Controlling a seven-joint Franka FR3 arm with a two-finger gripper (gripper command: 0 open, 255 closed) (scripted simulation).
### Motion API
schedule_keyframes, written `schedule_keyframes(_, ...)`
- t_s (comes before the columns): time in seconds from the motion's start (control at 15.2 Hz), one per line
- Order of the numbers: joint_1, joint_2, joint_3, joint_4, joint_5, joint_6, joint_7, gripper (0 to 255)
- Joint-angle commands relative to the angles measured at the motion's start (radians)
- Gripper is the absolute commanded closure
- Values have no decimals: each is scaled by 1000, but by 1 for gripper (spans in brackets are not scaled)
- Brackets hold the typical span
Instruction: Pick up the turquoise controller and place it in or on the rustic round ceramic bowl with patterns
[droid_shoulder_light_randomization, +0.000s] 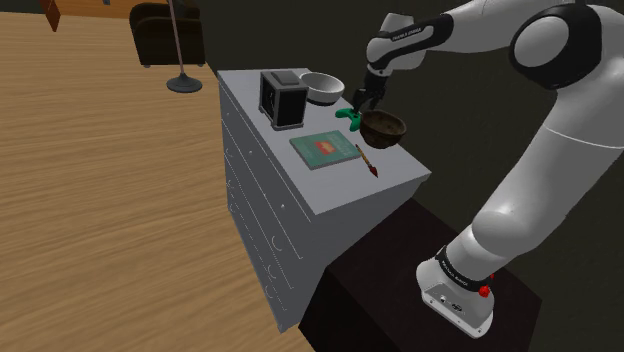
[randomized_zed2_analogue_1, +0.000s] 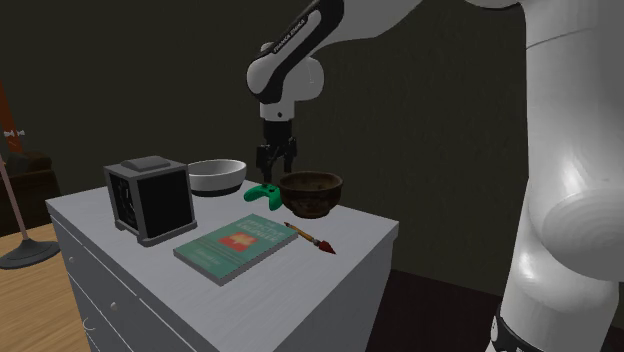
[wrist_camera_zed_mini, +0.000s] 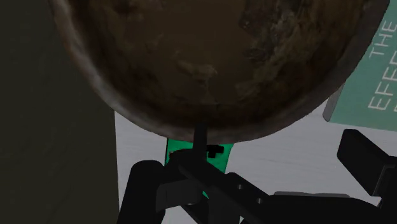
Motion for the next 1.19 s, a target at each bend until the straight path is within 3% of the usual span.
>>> schedule_keyframes(0.0,-11,69,-5,68,10,16,-6,0)
schedule_keyframes(0.26,-41,200,-14,214,32,32,-21,0)
schedule_keyframes(0.73,-48,256,-8,200,44,101,-28,0)
schedule_keyframes(1.12,-49,261,-8,200,45,106,-29,0)
